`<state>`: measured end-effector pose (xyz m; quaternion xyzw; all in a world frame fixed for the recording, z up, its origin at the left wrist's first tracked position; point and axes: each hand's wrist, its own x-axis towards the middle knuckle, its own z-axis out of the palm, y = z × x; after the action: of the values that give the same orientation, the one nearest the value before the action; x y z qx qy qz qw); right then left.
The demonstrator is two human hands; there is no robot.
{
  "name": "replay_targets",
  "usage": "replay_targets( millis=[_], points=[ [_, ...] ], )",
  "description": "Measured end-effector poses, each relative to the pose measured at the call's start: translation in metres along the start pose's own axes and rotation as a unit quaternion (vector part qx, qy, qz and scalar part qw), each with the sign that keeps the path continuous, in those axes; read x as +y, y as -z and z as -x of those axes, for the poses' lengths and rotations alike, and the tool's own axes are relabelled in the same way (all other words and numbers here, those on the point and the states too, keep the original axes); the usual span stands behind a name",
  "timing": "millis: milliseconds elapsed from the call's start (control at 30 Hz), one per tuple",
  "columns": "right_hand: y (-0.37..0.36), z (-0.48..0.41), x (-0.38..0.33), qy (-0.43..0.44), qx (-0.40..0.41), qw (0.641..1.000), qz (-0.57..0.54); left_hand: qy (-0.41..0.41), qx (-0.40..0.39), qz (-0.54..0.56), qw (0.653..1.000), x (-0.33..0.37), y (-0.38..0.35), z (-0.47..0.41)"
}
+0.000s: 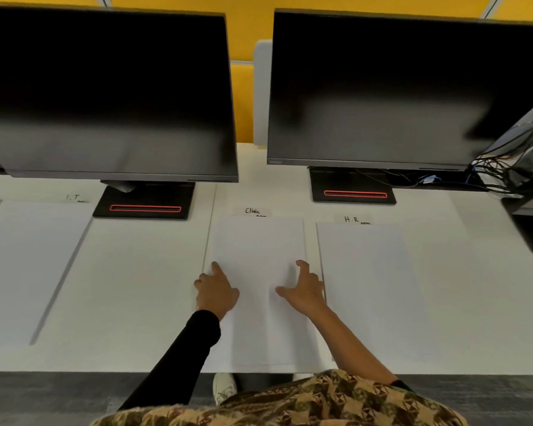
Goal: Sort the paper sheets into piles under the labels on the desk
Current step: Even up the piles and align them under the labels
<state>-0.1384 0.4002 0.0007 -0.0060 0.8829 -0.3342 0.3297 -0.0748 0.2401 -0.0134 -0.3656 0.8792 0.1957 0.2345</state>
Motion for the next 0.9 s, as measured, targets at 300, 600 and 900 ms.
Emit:
replay_targets(
  millis=[300,600,900],
  points=[
    [-0.018,-0.01,-0.011,-0.118,0.057,0.991,-0.031,0.068,-0.005,0.1,0.993,-0.014,0.007,-0.008],
    [-0.033,-0.012,-0.009,-0.144,0.065,0.987,-0.019,0.097,-0.025,0.06,0.993,-0.033,0.004,-0.018],
    [-0.051,-0.009,-0.016,-0.137,0.092,0.986,0.029,0.104,-0.056,0.184,0.976,-0.05,0.008,-0.02]
  ],
)
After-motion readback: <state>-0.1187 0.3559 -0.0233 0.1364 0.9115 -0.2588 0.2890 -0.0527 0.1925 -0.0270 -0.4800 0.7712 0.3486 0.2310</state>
